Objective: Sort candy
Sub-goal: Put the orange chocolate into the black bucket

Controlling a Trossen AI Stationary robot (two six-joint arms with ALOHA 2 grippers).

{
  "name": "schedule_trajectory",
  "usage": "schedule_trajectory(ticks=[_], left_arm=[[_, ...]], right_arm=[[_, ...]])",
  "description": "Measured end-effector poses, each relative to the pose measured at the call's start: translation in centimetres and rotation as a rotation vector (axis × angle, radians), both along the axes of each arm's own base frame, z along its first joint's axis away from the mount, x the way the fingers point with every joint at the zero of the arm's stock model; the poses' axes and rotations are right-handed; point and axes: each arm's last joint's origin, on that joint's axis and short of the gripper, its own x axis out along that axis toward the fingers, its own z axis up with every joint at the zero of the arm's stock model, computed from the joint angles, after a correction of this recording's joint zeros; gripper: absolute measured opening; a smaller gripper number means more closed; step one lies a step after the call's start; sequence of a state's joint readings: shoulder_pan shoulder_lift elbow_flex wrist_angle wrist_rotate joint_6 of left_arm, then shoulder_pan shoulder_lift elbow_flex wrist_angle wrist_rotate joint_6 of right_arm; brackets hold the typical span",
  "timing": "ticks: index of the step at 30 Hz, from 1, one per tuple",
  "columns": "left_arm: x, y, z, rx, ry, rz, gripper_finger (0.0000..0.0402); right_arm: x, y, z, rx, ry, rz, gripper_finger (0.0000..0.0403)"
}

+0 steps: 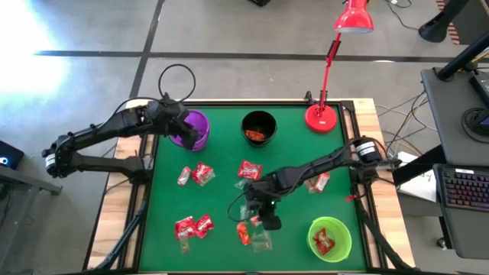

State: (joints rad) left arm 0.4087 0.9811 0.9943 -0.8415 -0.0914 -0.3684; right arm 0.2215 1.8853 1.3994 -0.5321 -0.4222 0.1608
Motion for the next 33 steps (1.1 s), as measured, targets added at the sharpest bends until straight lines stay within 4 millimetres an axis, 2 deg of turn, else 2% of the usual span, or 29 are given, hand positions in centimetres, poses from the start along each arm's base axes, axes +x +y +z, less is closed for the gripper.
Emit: schedule_trajectory(ticks=[6,11,17,21,25,33], left_arm=[[0.3,-0.8,0.0,-0.019,-0.009,-0.022,0.0119],[0.7,-1.9,0.0,-0.027,-0.006,-0.080,0.0119],[1.1,-3.1,-0.1,-0.022,0.000,-0.159,0.0119],[1.4,-3.3,-0.3,-0.006,0.018,-0.194,0.0119],[1.7,-3.2,-0.4,0.022,0.032,-0.190,0.0119],[3.1,-2.8,0.0,0.072,-0.062,-0.170,0.0119]], right_arm=[[-1.4,-2.1,4.3,-0.076,-0.058,-0.125,0.0017],[-3.2,-3.8,7.6,-0.159,-0.058,-0.369,0.0017],[-5.3,-4.9,10.9,-0.199,-0.097,-0.620,0.0017],[-6.3,-5.4,12.1,-0.218,-0.123,-0.729,0.0017],[-6.5,-6.2,12.5,-0.230,-0.137,-0.767,0.0017],[-6.3,-9.6,12.5,-0.268,-0.134,-0.834,0.0017]])
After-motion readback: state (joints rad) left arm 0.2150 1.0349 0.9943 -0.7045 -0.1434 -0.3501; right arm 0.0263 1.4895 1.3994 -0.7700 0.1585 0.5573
